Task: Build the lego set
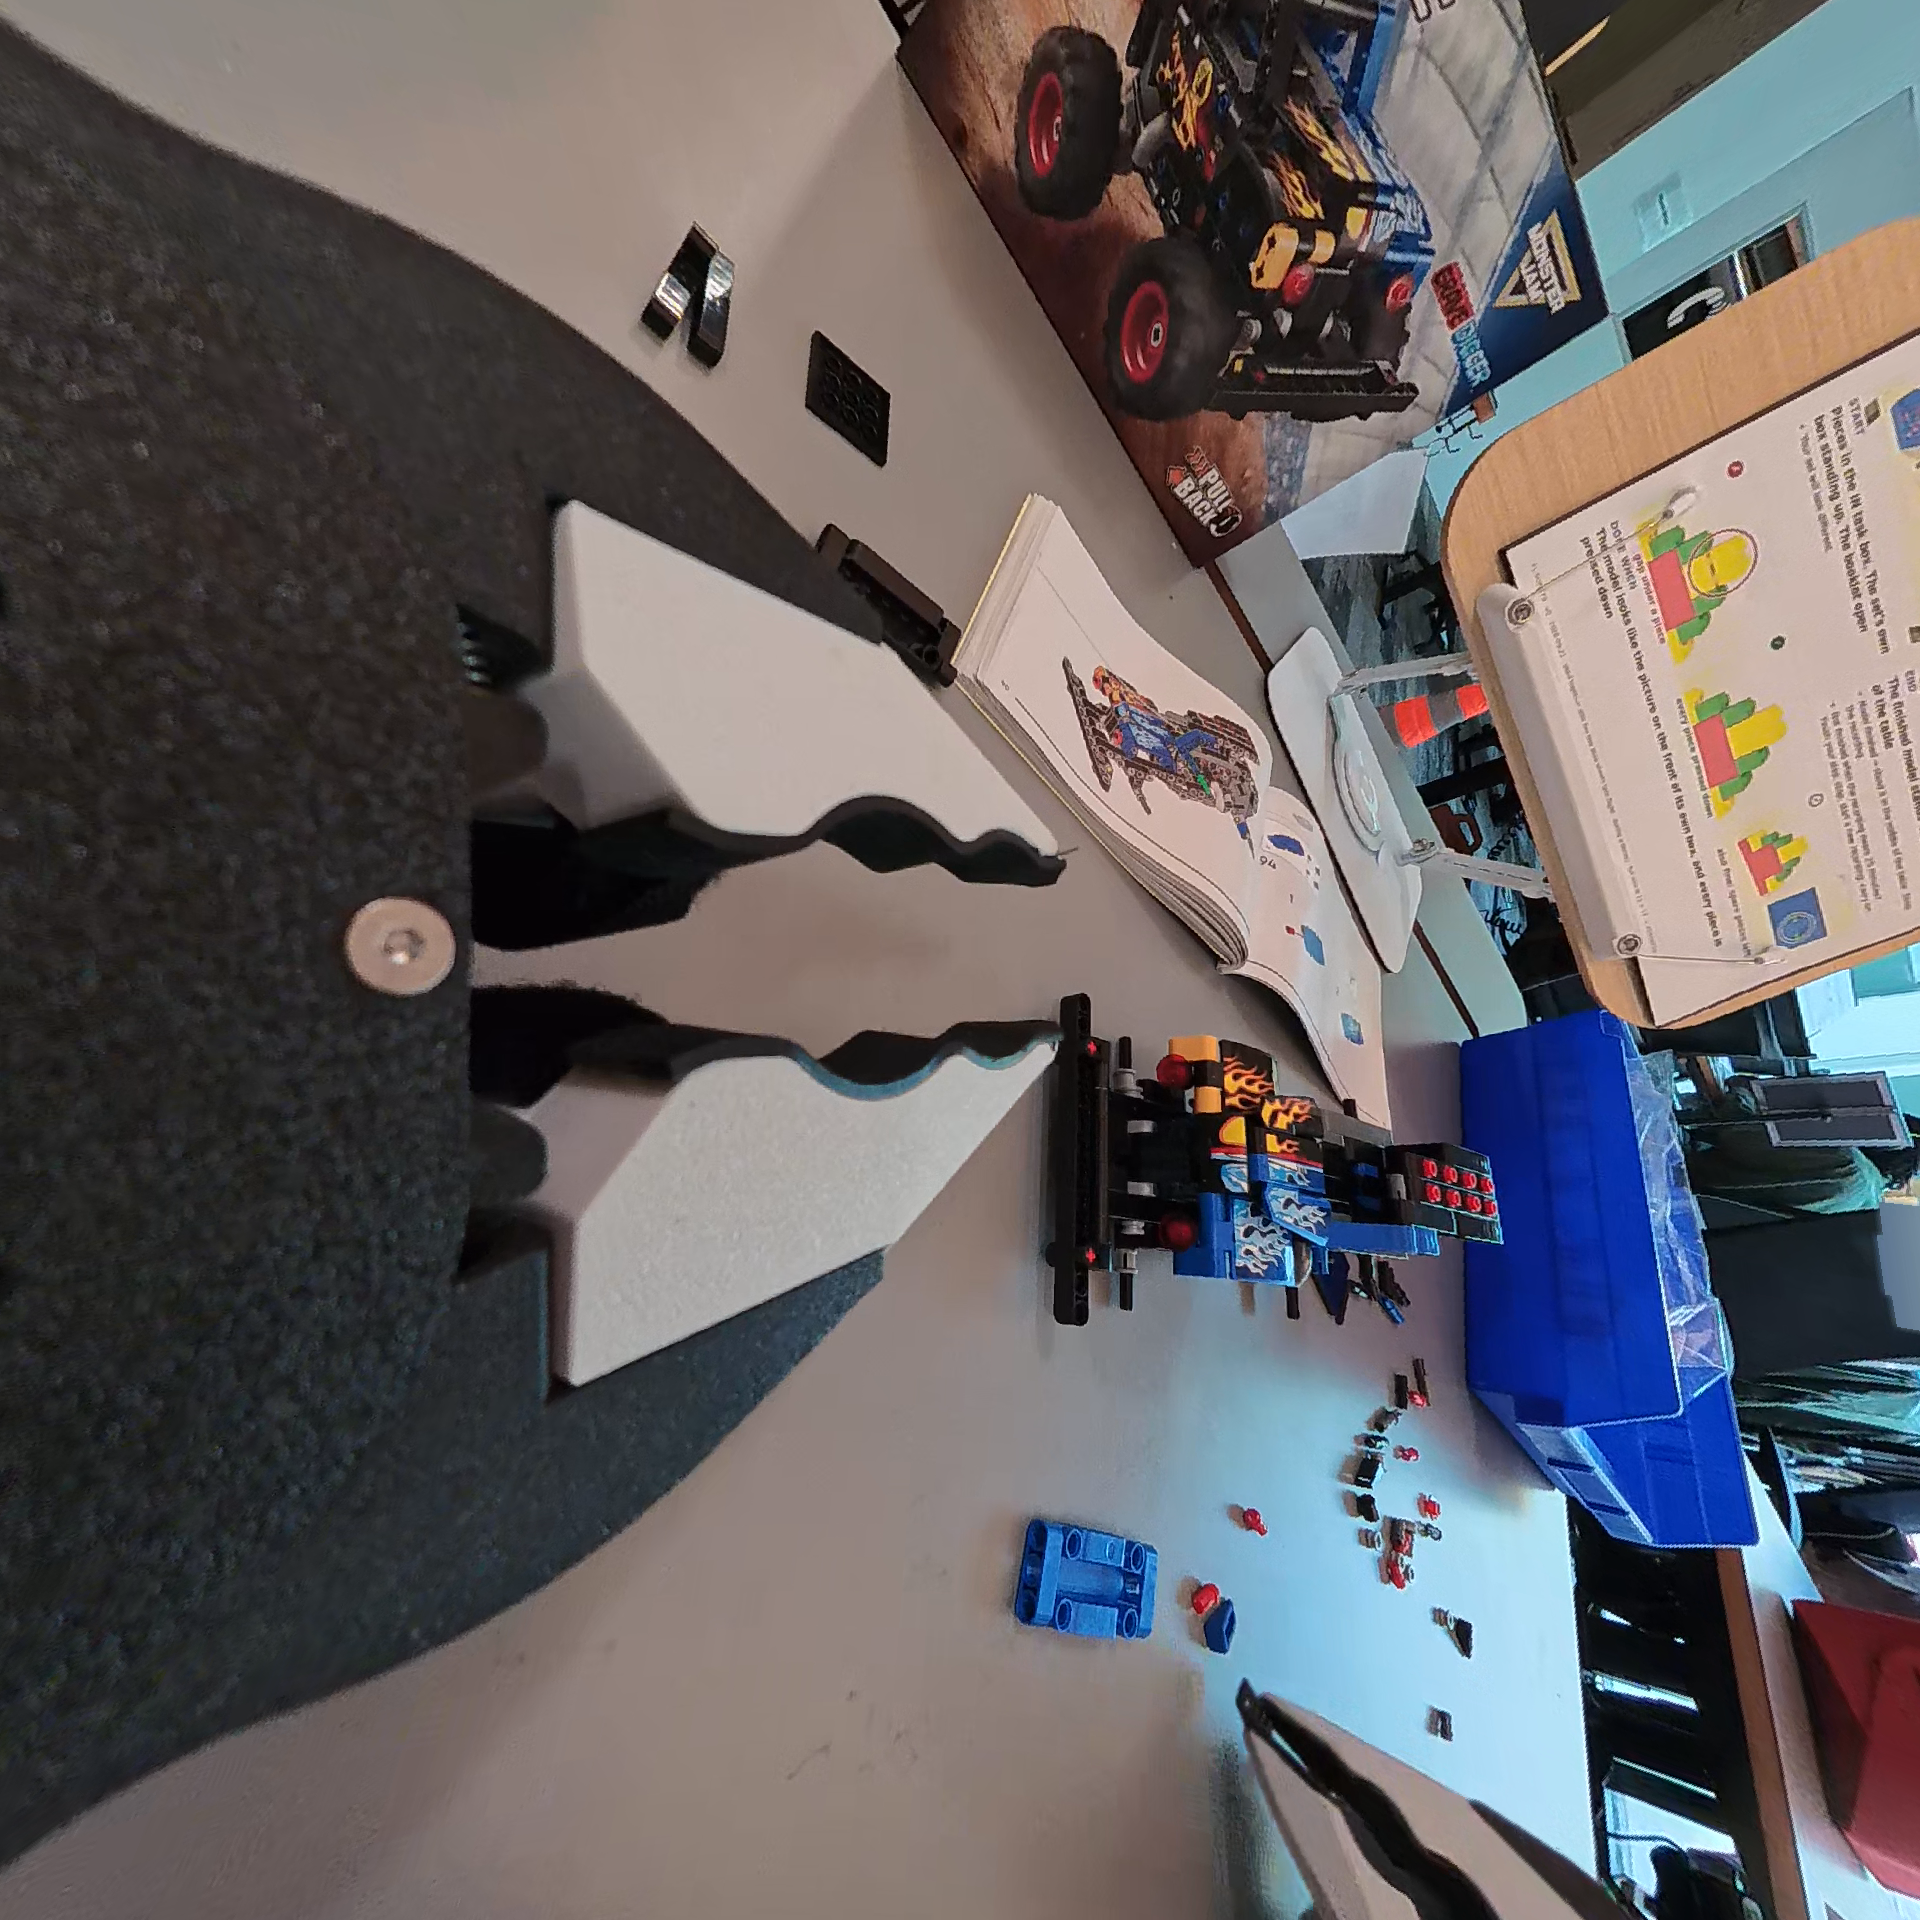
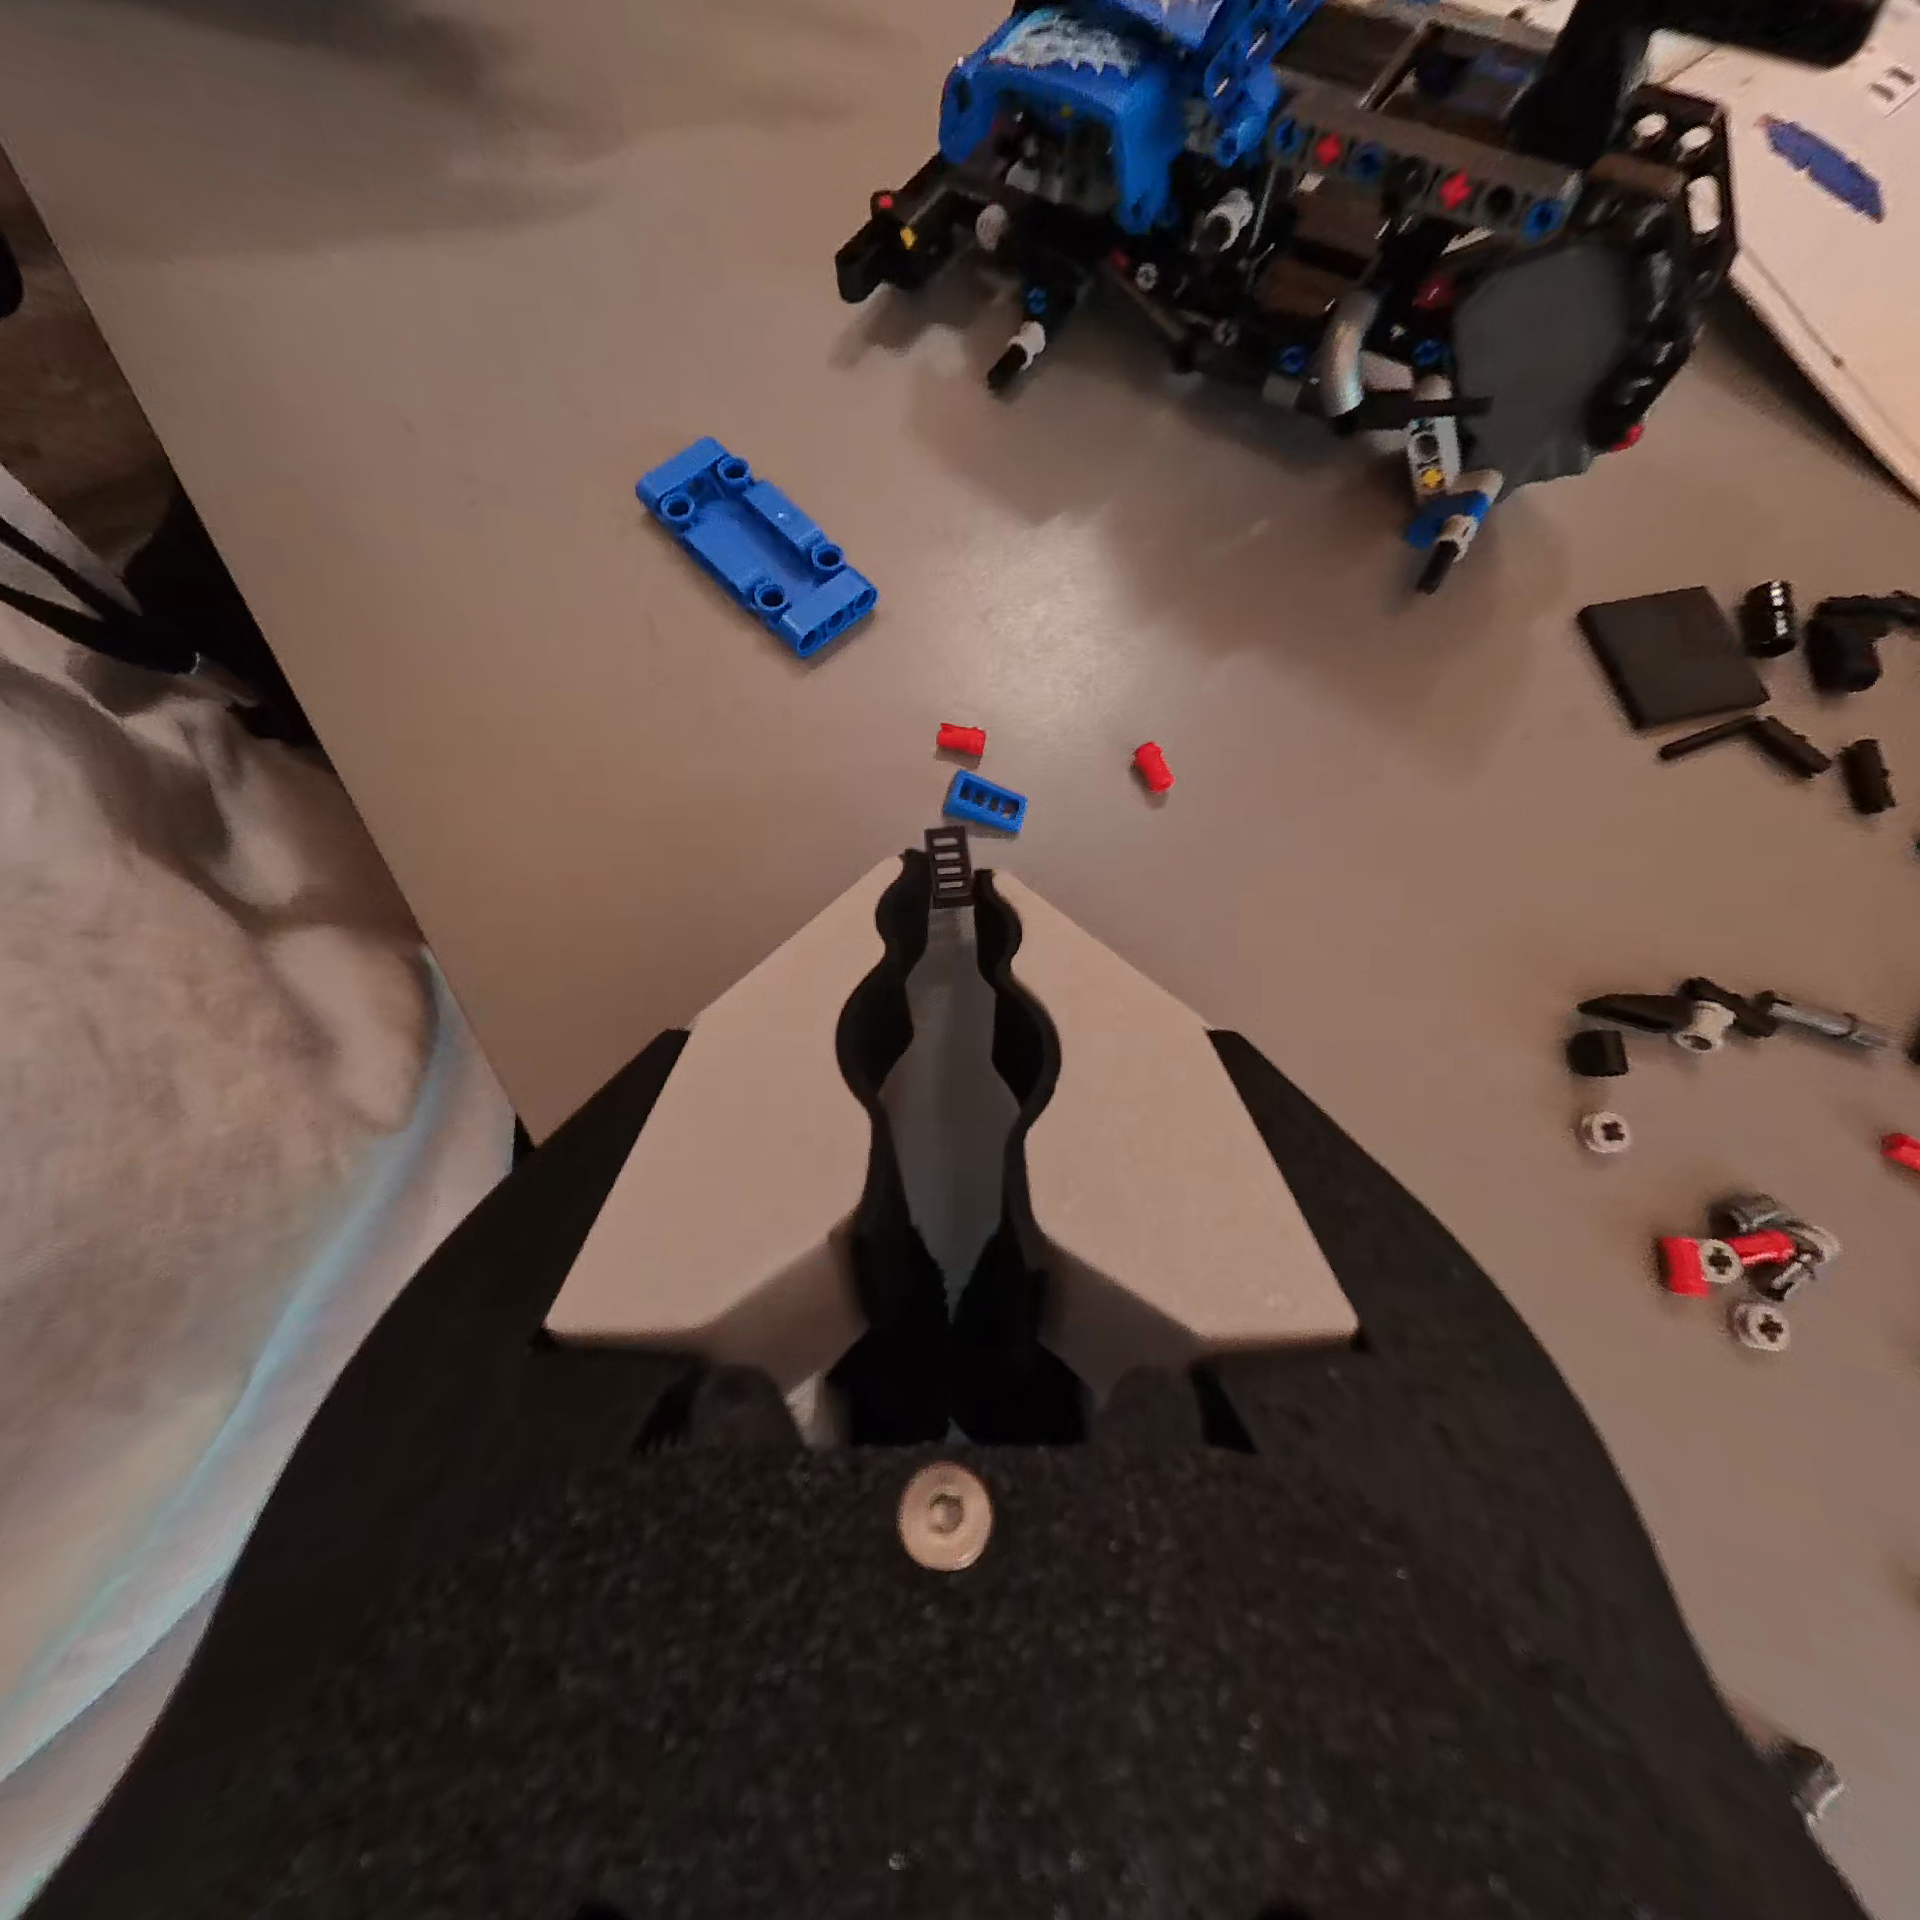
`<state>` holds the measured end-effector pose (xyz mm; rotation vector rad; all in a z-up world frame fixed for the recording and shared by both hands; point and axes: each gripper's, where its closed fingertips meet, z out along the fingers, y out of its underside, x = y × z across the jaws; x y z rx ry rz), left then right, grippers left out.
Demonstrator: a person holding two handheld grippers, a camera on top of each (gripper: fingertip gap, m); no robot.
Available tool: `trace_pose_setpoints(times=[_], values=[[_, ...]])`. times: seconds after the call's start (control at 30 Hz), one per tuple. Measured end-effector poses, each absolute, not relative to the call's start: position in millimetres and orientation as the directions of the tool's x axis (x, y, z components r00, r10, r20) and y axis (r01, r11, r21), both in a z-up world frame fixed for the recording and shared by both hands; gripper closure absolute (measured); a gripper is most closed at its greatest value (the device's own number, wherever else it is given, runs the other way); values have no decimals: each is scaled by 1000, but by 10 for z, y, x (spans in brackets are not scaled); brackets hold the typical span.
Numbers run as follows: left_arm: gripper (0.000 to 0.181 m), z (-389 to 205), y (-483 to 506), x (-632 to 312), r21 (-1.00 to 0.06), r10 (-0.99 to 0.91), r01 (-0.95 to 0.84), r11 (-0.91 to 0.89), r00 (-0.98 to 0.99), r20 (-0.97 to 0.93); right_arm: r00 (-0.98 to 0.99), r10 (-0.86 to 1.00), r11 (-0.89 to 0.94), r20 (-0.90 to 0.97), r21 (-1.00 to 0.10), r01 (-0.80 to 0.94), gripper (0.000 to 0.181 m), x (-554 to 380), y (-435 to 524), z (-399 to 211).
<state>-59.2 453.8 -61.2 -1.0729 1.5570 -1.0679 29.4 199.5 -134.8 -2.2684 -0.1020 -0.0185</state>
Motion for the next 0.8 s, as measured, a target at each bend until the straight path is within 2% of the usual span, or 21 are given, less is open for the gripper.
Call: trace_pose_setpoints(times=[0.17, 0.5, 0.63, 0.8], values=[[157, -614, 4540, -588, -960, -961, -152, 235, -185, -206, 996, 67, -675, 65, -732, 93, 174, 296, 1988, -1439], [157, -616, 4536, -588, -960, -960, -153, 236, -188, -206, 999, 35, -627, 24, -778, 41, 161, 356, 2000, -1327], [157, -619, 4538, -587, -960, -961, -155, 232, -191, -201, 990, -133, -569, 40, -821, -43, 160, 809, 1902, -1091], [157, -599, 4545, -596, -964, -963, -145, 224, -188, -195, 879, -444, -608, 176, -779, -151, 162, 1759, 1623, -1126]])
